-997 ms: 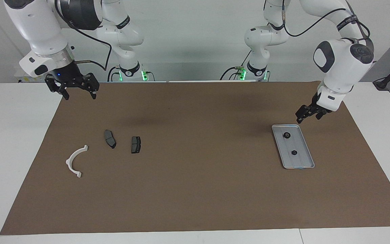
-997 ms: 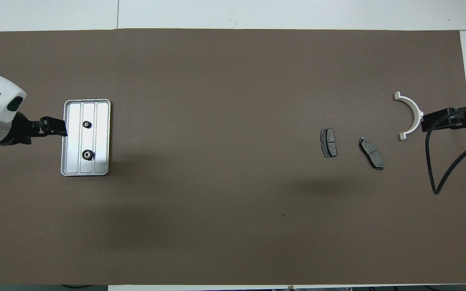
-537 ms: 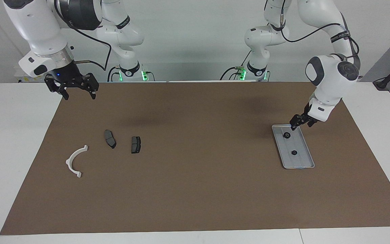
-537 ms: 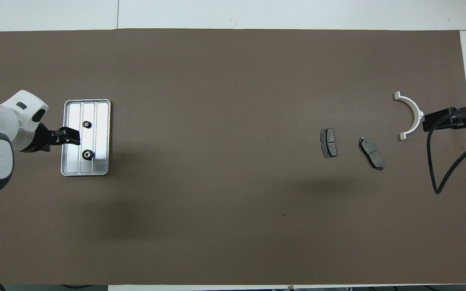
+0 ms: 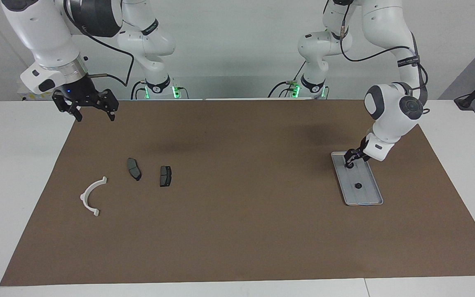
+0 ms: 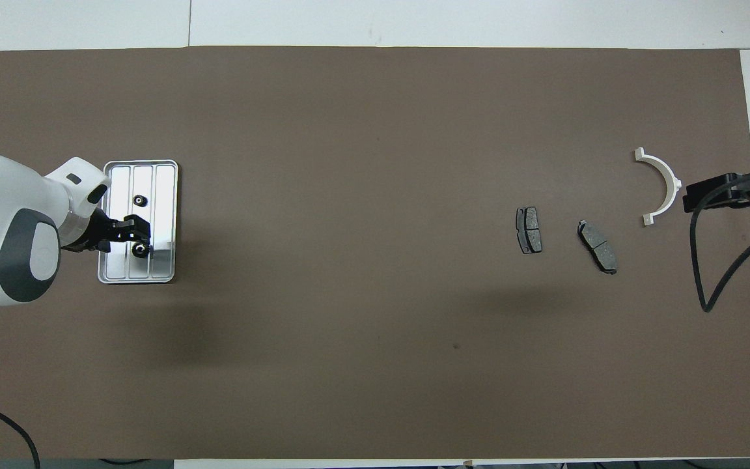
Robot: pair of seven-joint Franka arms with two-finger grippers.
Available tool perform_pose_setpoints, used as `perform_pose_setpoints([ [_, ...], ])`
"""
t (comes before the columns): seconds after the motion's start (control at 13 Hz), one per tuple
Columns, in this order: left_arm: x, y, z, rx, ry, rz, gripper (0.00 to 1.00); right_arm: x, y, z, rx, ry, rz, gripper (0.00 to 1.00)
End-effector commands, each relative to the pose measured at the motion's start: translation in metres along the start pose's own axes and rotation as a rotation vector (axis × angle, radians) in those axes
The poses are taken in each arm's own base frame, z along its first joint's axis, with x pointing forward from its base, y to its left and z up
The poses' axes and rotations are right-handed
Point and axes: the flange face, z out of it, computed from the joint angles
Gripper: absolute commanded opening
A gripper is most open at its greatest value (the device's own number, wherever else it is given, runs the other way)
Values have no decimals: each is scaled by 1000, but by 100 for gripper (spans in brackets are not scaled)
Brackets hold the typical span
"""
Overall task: Place bearing gear from tray to pile
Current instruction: 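Grasp the black gear on the tray with the left gripper and lift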
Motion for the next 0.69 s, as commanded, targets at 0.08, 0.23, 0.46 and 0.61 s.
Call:
perform_pose_setpoints([
  [0.08, -10, 0, 19, 0, 11, 9, 70, -3, 2, 0, 4, 15, -16, 100],
  [0.23, -9, 0, 23, 0, 5, 10, 69, -3, 2, 1, 4, 15, -15, 100],
  [0.46, -6, 1, 29, -3, 15, 11, 66, -3, 2, 2, 4, 13, -9, 100],
  [0.61, -6, 2, 32, -3, 12, 13, 66, -3, 2, 2, 4, 13, -6, 100],
])
